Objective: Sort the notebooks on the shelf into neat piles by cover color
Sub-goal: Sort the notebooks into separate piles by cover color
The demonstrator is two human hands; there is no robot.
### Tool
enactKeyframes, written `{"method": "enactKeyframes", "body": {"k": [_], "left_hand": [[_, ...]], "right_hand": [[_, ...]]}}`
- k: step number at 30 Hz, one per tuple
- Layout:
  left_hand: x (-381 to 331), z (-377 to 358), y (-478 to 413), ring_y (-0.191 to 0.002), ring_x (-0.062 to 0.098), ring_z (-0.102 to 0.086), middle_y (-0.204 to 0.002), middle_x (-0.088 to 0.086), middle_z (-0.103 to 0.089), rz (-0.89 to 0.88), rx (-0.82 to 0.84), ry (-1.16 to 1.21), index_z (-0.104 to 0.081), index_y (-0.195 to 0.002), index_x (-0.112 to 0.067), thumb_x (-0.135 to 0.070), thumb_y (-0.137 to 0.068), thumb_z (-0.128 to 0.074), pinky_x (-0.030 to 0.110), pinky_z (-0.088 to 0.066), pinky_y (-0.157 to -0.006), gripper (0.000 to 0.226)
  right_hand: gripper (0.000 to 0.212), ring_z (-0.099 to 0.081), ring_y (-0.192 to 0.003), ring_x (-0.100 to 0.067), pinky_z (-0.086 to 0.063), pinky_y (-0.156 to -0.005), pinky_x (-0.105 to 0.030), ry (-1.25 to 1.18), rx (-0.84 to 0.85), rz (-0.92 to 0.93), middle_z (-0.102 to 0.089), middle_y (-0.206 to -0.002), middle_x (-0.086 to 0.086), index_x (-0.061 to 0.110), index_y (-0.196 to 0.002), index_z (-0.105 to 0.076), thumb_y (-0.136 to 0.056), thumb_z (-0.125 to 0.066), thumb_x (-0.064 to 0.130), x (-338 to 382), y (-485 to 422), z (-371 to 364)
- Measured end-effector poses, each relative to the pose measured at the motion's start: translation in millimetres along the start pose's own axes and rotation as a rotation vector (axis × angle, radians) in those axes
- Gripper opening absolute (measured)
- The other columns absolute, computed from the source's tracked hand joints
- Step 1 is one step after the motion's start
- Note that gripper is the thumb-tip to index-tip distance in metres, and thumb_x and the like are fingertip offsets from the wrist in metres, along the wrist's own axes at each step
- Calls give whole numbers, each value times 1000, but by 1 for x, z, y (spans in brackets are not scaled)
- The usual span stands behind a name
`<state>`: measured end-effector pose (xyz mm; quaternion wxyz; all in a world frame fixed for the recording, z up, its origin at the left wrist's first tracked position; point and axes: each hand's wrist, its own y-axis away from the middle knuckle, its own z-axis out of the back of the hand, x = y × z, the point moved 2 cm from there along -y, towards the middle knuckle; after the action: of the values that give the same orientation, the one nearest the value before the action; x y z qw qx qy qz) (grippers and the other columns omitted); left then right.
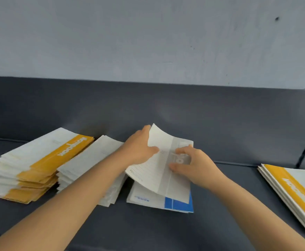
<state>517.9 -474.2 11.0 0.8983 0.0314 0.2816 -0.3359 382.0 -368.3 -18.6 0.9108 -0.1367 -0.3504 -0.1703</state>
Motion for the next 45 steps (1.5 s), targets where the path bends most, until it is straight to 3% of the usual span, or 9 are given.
{"method": "enactKeyframes", "body": {"k": [5,7,9,12,19,26,36,41,45], "left_hand": [[101,45,4,-123,29,-41,-140,10,-31,-104,-43,-489,-30,-143,-14,-40,-99,-46,35,-36,-95,53],[135,38,2,-135,31,-27,-153,13,-21,-113,30,-685,-30,-144,-12,-46,-101,-32,40,-27,-106,55],[159,27,2,-148,25,-3,-163,6,-2,-79,156,-689,-13,-153,-11,-45,-104,-16,44,-13,-117,60],[172,21,-1,-150,20,9,-163,3,5,-105,179,-637,0,-155,-12,-45,-104,-9,43,-7,-121,62],[160,33,1,-149,23,-11,-161,7,-17,-164,126,-710,-15,-153,-15,-57,-100,-13,42,-16,-118,68],[91,32,7,-150,22,-5,-163,5,-10,-260,18,-673,-3,-155,-16,-73,-70,20,38,-13,-120,106],[-111,-127,3,-150,18,-2,-163,1,-5,-422,191,-503,-2,-156,-19,-70,-93,-17,39,-10,-120,82],[-195,-199,-8,-147,20,-21,-159,-2,-26,-381,295,-371,-22,-153,-22,-73,-91,-22,41,-23,-115,80],[-234,-224,-16,-124,22,-48,-132,-1,-56,-271,333,-280,-53,-126,-24,-69,-92,-33,40,-40,-98,60]], "right_hand": [[42,-47,-118,-23,-38,-89,-25,126,25,57,-39,-135,-4,14,-133,-47,-94,-53,28,79,-30,-98],[48,-19,-142,-30,-18,-113,-33,344,133,93,-21,-152,-8,11,-146,-29,-102,-32,30,87,-33,-137],[53,4,-147,-28,4,-119,-40,504,172,63,2,-160,-6,19,-153,-8,-103,-15,37,84,-32,-160],[55,11,-147,-24,12,-117,-46,598,174,2,12,-160,-2,27,-153,4,-101,-9,43,81,-35,-169],[64,4,-148,-17,0,-120,-44,566,156,-6,0,-161,1,29,-152,-6,-96,-16,59,76,-35,-144],[75,-1,-148,-22,-13,-117,-40,681,33,-219,-1,-160,-6,22,-153,1,-95,-21,63,26,-8,-61],[78,-2,-148,-20,-16,-118,-39,719,-44,-408,-3,-160,-5,22,-153,-1,-92,-22,66,-136,55,106],[66,-10,-146,-28,-19,-115,-43,683,63,-507,-16,-157,-11,21,-148,-29,-96,-17,60,-240,59,180],[61,-37,-133,-30,-34,-105,-35,509,76,-510,-36,-148,-11,17,-145,-32,-98,-28,55,-279,50,203]]}}
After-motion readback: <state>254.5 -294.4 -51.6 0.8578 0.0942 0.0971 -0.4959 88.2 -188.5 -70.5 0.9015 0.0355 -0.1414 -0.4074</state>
